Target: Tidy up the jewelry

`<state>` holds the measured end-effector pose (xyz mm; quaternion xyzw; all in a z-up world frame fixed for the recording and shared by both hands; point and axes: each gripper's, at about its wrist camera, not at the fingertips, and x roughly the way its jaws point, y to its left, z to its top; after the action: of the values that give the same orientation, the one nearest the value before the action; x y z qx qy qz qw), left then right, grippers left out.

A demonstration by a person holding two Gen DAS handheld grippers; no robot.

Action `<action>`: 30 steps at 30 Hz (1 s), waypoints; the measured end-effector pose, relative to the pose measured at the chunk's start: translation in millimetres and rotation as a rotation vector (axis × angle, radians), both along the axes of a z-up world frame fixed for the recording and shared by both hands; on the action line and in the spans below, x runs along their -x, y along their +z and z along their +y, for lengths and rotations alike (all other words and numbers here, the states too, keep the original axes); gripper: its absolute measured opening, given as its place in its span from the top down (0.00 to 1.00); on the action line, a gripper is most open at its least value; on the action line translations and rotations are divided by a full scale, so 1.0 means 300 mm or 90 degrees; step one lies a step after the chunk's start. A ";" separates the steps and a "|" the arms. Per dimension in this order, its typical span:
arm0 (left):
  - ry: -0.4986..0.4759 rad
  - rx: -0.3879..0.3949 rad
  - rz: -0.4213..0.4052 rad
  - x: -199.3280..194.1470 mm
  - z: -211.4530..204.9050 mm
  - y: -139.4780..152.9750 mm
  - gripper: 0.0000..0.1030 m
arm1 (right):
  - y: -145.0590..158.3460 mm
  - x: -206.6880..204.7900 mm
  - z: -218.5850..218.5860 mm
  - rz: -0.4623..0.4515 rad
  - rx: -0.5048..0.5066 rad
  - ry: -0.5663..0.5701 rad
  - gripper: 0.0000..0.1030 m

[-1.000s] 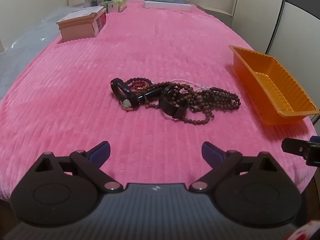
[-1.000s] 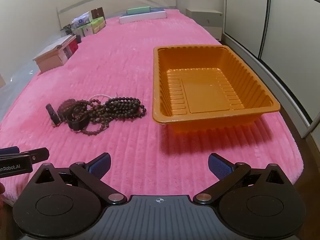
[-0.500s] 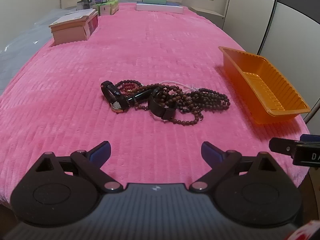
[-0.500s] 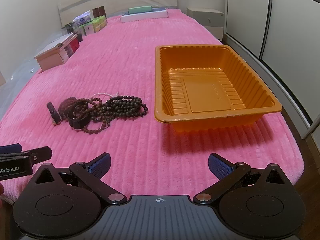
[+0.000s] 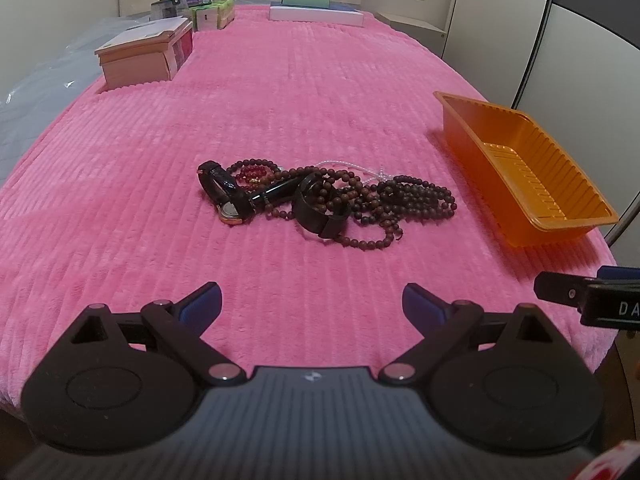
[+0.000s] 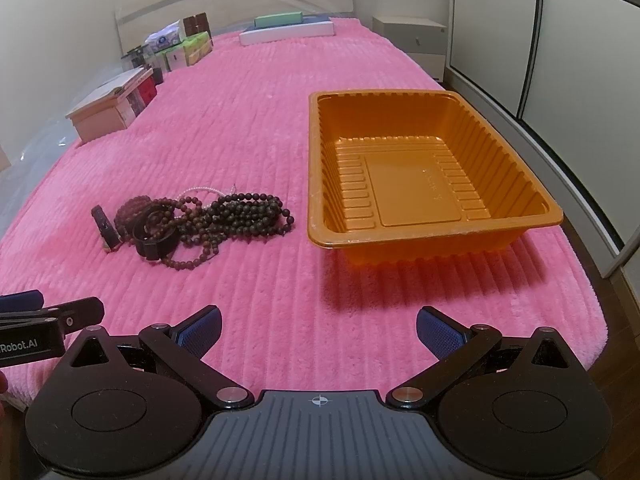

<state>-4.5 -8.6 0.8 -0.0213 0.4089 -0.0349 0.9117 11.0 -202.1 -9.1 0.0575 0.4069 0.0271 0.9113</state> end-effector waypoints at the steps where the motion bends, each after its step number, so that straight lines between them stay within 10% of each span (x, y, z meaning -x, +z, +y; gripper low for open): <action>1: -0.001 0.000 0.000 0.000 0.000 0.000 0.07 | 0.000 -0.001 0.000 0.000 0.000 0.000 0.00; 30: -0.003 0.005 0.002 -0.003 -0.001 -0.002 0.07 | -0.003 -0.009 -0.003 0.001 0.000 -0.001 0.00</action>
<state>-3.7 -8.9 0.1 -0.0237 0.4102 -0.0389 0.9109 13.7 -203.0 -9.9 0.0578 0.4076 0.0263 0.9109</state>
